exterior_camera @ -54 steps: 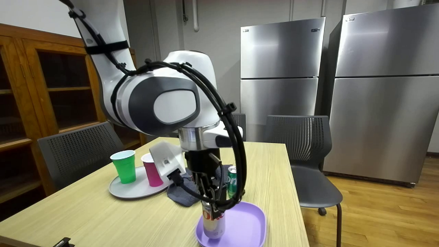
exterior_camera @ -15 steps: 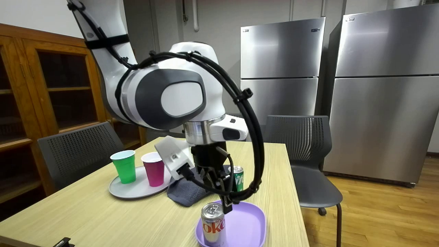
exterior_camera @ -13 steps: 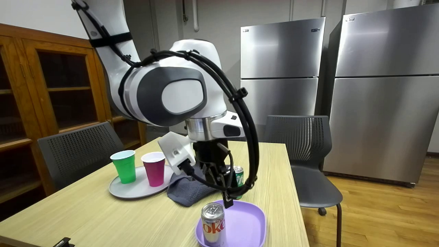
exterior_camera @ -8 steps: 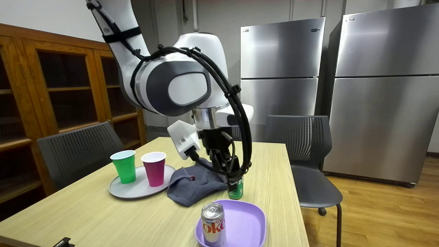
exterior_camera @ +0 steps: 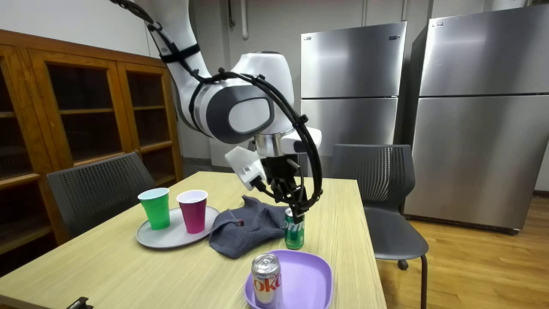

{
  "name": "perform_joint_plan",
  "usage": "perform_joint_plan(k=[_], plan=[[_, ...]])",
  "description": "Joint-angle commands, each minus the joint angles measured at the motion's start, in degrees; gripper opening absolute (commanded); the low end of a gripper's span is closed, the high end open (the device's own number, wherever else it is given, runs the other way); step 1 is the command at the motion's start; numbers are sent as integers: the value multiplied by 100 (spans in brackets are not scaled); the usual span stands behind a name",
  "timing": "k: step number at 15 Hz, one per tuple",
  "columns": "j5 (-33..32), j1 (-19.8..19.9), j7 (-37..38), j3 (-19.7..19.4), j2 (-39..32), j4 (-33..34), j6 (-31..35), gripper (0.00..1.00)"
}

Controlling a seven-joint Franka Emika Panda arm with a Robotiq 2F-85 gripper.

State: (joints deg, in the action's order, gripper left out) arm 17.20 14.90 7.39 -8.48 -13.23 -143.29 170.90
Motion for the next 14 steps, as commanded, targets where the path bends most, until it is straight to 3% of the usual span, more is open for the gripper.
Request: perform_joint_plan(k=[1,8,14], plan=[[207,319,-419,301,-563,668,-148,100],[95,540,-491,528,-1304,1404,-157,100],[102,710,-553,758,-1445,1729,-244,100]])
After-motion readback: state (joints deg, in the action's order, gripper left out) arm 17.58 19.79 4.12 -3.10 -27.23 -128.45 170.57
